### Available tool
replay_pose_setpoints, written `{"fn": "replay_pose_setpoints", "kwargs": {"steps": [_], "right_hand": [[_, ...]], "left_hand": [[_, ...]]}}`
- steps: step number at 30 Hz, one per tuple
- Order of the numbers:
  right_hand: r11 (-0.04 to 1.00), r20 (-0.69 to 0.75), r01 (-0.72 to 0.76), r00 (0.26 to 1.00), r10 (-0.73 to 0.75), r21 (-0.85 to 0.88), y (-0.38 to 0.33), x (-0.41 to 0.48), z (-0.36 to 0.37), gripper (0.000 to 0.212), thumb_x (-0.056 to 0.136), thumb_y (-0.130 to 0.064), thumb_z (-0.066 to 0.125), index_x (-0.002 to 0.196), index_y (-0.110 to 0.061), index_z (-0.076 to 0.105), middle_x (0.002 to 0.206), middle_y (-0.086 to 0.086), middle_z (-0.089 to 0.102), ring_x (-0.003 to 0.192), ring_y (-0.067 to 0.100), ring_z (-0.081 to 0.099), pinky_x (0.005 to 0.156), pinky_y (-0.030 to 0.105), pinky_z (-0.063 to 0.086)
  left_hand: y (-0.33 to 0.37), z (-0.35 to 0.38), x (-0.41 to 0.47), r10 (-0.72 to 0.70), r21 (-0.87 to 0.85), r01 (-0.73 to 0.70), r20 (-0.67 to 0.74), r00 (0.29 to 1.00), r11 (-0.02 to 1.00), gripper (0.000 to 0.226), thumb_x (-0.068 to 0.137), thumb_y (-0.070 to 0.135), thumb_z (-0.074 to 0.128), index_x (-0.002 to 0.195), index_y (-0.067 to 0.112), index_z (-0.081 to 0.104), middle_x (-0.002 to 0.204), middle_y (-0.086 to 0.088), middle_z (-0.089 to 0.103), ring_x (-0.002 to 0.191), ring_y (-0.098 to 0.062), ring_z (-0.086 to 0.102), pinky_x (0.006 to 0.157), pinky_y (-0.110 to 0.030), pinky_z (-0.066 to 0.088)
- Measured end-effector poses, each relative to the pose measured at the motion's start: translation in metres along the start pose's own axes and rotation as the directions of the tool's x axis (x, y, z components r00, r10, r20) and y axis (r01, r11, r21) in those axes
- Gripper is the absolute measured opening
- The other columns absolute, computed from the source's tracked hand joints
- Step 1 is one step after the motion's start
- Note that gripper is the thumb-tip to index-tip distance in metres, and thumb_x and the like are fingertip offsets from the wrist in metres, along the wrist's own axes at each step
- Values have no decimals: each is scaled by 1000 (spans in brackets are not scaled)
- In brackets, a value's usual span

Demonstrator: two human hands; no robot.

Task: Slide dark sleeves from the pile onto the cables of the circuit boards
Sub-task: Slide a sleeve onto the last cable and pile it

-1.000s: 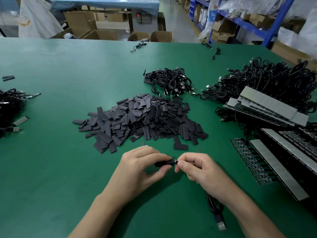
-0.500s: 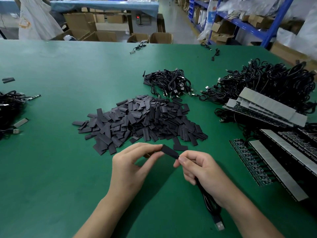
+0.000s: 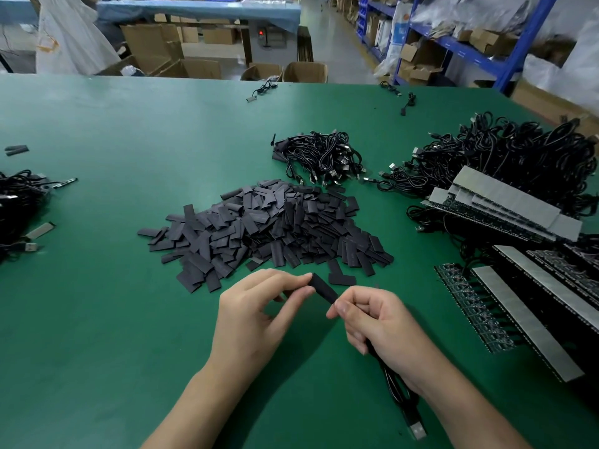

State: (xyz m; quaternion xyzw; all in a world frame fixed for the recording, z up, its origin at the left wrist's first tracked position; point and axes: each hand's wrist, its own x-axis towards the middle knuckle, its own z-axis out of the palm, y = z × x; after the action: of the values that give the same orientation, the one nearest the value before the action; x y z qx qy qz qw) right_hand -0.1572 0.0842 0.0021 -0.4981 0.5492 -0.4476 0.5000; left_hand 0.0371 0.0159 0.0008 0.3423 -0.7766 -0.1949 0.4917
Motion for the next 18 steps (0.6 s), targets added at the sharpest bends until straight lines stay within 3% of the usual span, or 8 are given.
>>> {"fn": "replay_pose_setpoints", "kwargs": {"steps": [3, 7, 9, 12, 14, 16, 18], "right_hand": [[1000, -9, 11, 1000, -11, -9, 1, 1, 2, 22, 97, -37, 60, 86, -24, 73, 53, -6, 45, 48, 13, 44, 56, 22, 41], [993, -33, 32, 999, -36, -113, 5, 1, 4, 31, 87, -56, 58, 87, -30, 74, 54, -6, 51, 50, 12, 48, 58, 26, 42], [987, -46, 41, 998, -49, -155, 5, 1, 5, 30, 84, -59, 59, 90, -34, 73, 59, -6, 56, 55, 9, 54, 60, 26, 45], [975, -87, 63, 993, -83, -213, 2, 0, 2, 31, 80, -58, 65, 108, -46, 69, 81, -11, 67, 75, 7, 66, 72, 27, 56], [956, -100, 77, 989, -109, -283, -2, -2, -4, 39, 78, -58, 68, 115, -48, 66, 96, -17, 69, 86, 5, 66, 79, 22, 55], [914, -91, 74, 989, -119, -398, -6, -5, -10, 39, 77, -59, 69, 113, -43, 69, 98, -23, 67, 83, 2, 61, 74, 15, 50], [858, -54, 88, 990, -133, -506, -8, -5, -9, 32, 82, -55, 70, 101, -30, 73, 88, -17, 64, 72, 1, 55, 65, 14, 43]], "left_hand": [[3, 0, -1, -157, -120, 156, 8, 988, 980, 13, 89, 28, 77, 100, 23, 80, 90, 17, 76, 83, -5, 71, 75, -15, 52], [8, 7, -2, -433, -405, 465, 174, 884, 787, 22, 79, 35, 77, 101, 35, 80, 87, -1, 77, 81, -20, 76, 79, -26, 58], [9, 9, -1, -453, -498, 501, 224, 863, 707, 21, 79, 28, 77, 99, 30, 80, 83, -11, 75, 76, -25, 76, 74, -28, 58], [7, 5, 4, -494, -608, 505, 204, 845, 613, 19, 80, 20, 77, 99, 22, 79, 79, -10, 76, 74, -21, 76, 70, -22, 57], [4, 1, 6, -554, -656, 507, 159, 817, 559, 19, 80, 21, 77, 99, 21, 80, 79, -9, 76, 75, -19, 76, 69, -21, 57], [1, -3, 8, -608, -701, 501, 121, 785, 508, 20, 79, 23, 77, 99, 22, 80, 79, -7, 76, 76, -18, 76, 70, -20, 58], [-1, -4, 9, -642, -737, 490, 101, 760, 465, 21, 78, 25, 78, 99, 24, 81, 79, -6, 75, 77, -18, 76, 71, -22, 59]]}}
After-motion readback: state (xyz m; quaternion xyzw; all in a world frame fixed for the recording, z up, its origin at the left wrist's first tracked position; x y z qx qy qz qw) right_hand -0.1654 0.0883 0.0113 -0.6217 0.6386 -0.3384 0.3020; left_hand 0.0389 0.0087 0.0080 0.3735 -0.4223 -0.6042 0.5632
